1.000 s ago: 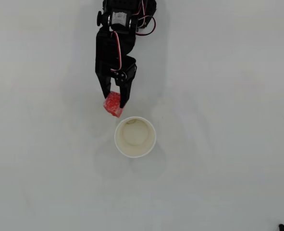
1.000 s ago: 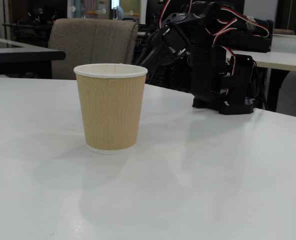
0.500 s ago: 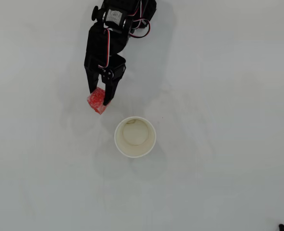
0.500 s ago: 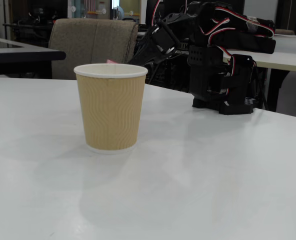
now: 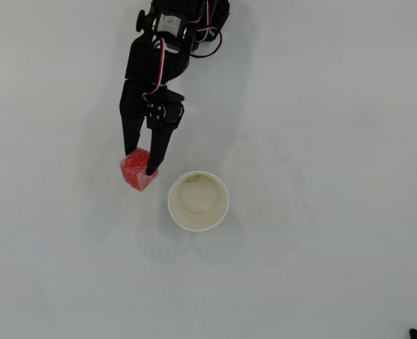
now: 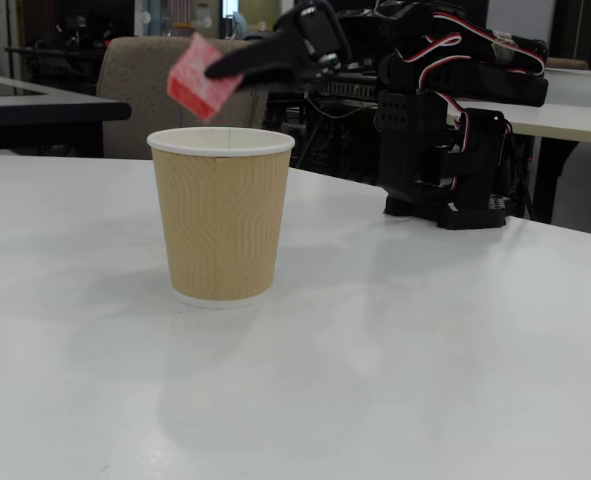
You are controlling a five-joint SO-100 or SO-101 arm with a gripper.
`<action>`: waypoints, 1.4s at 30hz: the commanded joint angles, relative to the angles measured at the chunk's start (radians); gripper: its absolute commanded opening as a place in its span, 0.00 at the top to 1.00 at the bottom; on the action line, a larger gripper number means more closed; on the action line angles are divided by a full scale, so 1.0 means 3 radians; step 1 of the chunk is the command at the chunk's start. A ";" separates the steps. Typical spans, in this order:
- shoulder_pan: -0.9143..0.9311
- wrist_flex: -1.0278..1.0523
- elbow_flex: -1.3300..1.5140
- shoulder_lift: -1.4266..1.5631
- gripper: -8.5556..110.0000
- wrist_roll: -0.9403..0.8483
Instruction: Grasp a red cube and put it in the cup.
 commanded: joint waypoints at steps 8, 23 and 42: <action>-0.0455 -0.0066 -0.0931 -0.0716 0.91 0.0041; -0.1094 0.0430 -0.1698 -0.1779 0.91 0.0036; -0.1130 0.0286 -0.1928 -0.2086 0.91 0.0036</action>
